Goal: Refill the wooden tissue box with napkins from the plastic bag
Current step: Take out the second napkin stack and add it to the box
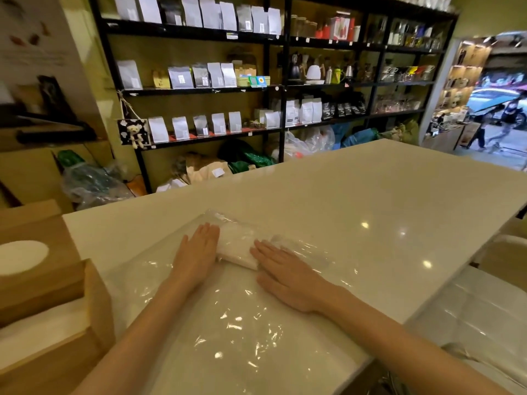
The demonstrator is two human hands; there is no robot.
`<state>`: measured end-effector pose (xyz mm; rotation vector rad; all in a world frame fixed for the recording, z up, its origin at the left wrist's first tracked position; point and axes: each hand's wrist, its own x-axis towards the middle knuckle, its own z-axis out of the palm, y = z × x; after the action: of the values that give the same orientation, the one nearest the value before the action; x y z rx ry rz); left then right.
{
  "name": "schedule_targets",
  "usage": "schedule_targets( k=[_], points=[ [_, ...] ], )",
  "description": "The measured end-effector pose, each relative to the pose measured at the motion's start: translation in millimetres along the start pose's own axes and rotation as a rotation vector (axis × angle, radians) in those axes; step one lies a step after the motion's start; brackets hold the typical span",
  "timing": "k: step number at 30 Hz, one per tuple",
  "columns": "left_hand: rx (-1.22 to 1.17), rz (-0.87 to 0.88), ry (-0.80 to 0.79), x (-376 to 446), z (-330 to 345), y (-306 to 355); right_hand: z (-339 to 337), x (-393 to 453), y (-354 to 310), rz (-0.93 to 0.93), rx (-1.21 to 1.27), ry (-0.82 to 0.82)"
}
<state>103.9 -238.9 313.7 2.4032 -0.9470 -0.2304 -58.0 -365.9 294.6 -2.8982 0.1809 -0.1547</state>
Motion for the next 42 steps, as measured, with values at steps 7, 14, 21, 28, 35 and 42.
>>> schedule_targets(
  k=[7,14,21,28,35,42],
  points=[
    [-0.261,-0.060,-0.038,-7,-1,1,15,24,3,0.037,-0.019,0.030],
    [-0.027,-0.001,-0.076,6,7,-12,-4,-14,-2,0.064,0.035,0.014],
    [0.421,0.087,-0.121,3,8,-11,-15,-85,-4,0.134,0.012,-0.040],
    [0.389,0.389,-0.151,-15,25,38,-19,-138,-6,0.167,-0.025,-0.027],
    [0.137,0.443,-0.356,-37,61,57,-14,-169,-8,0.159,-0.011,0.031],
    [0.278,0.527,-0.328,-27,69,45,-3,-186,-3,0.096,-0.253,0.272]
  ],
)
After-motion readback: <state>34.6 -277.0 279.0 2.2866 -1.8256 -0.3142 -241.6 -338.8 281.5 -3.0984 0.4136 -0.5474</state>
